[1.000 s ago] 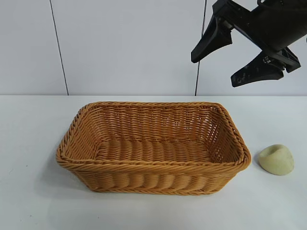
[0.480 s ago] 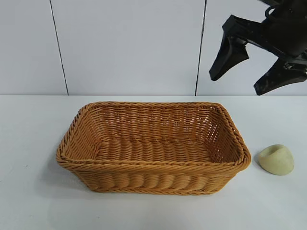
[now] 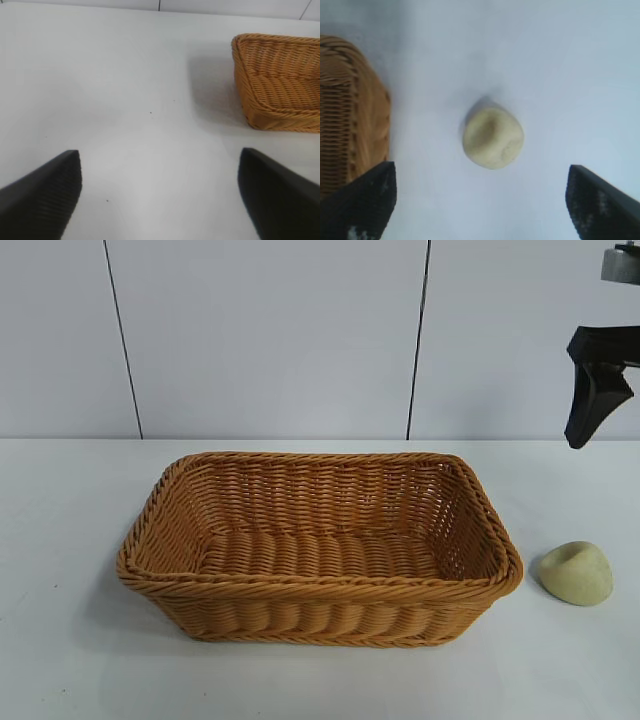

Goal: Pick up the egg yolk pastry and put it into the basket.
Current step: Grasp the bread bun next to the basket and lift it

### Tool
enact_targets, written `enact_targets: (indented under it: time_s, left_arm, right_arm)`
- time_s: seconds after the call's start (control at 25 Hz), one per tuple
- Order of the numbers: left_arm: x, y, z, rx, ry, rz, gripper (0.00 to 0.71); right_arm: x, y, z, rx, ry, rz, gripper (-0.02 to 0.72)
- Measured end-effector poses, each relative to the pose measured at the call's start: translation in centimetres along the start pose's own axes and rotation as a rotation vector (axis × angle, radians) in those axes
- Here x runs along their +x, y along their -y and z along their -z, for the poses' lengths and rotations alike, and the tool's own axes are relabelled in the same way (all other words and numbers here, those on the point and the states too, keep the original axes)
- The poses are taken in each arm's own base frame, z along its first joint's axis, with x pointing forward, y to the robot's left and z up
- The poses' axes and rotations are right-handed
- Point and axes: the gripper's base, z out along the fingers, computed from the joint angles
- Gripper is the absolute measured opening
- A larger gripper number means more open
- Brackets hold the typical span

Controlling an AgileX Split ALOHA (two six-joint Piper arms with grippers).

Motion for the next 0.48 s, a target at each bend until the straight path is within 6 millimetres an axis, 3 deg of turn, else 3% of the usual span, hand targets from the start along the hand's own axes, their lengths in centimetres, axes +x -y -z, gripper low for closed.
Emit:
enact_targets:
  time_s: [0.12,0.24,0.28,0.48]
  left_arm:
    - [0.0,0.0,0.0,0.000,0.000,0.000,0.616]
    - [0.0,0.0,0.0,0.000,0.000,0.000,0.616]
    - [0.0,0.0,0.0,0.000,0.000,0.000,0.616]
    - [0.0,0.0,0.0,0.000,0.000,0.000,0.616]
  right_arm:
    - [-0.1,0.2,-2.8,0.004,-0.053,-0.014,0.657]
    - [0.0,0.4,-4.2,0.008,-0.079,-0.020,0.656]
    - [0.1,0.5,-5.3,0.012,-0.101,-0.023,0.638]
    - [0.0,0.6,-5.7,0.013,-0.101,-0.025,0.503]
